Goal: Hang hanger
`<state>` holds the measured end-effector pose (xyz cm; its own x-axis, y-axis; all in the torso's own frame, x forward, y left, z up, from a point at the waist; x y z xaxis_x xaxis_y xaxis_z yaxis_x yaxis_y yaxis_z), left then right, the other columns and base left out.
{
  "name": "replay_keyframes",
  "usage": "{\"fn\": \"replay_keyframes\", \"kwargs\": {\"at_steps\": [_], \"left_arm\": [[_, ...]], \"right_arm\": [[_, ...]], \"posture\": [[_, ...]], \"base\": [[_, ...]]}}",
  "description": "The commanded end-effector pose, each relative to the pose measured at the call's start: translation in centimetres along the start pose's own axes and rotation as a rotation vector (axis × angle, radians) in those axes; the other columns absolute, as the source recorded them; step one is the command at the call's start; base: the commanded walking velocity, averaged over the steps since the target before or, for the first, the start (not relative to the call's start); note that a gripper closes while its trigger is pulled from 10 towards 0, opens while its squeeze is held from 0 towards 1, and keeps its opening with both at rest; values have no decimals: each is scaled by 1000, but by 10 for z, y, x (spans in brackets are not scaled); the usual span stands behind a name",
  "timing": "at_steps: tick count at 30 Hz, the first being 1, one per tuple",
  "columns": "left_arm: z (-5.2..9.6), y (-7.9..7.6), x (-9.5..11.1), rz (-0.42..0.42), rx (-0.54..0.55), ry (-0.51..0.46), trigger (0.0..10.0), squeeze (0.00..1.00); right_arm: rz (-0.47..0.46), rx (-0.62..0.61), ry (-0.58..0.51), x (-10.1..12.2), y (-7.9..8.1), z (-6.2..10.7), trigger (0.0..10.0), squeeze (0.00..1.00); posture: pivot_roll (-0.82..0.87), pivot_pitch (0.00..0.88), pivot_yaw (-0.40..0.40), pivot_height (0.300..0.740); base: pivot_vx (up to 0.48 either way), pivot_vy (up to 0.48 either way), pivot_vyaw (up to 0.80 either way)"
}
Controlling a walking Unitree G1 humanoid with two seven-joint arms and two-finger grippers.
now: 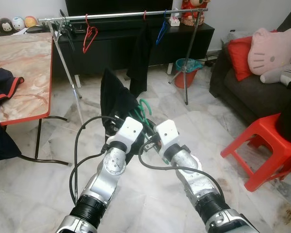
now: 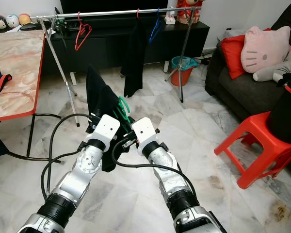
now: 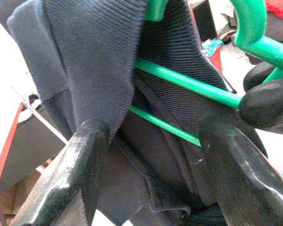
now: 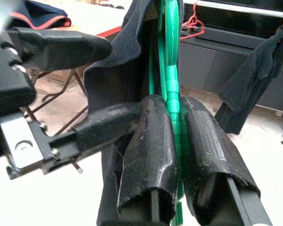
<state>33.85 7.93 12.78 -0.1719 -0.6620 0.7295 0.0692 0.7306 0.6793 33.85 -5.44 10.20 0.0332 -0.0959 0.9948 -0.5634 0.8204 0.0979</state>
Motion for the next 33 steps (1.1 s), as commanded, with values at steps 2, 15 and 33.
{"fn": "replay_keyframes", "kwargs": {"at_steps": [2,15,33], "left_arm": [[-3,0,4,-30,15,-12,10000,0],[-5,19,-10,-64,132,58,10000,0],[-7,20,-15,-73,158,102,10000,0]], "right_arm": [[-2,28,-62,14,6,-3,0,0],[-11,49,-57,13,12,1,0,0],[-27,126,-30,10,29,14,0,0]], "posture": [[68,0,-78,740],[67,0,-79,740],[64,0,-81,740]], "base": [[0,0,0],[0,0,0],[0,0,0]]}}
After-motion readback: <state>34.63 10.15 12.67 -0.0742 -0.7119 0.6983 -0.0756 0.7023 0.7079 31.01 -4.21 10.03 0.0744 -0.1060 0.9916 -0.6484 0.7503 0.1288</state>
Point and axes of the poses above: a point about 5 cm out from each wrist's last joint towards the gripper, its own z axis pointing back from the gripper into the wrist, its own x axis along the axis of the wrist's last joint, y = z × x, the point moved 1 cm from there along -z, pointing out of the wrist towards the gripper, and after that the axes turned 15 degrees about -z, right-handed, at the moved point
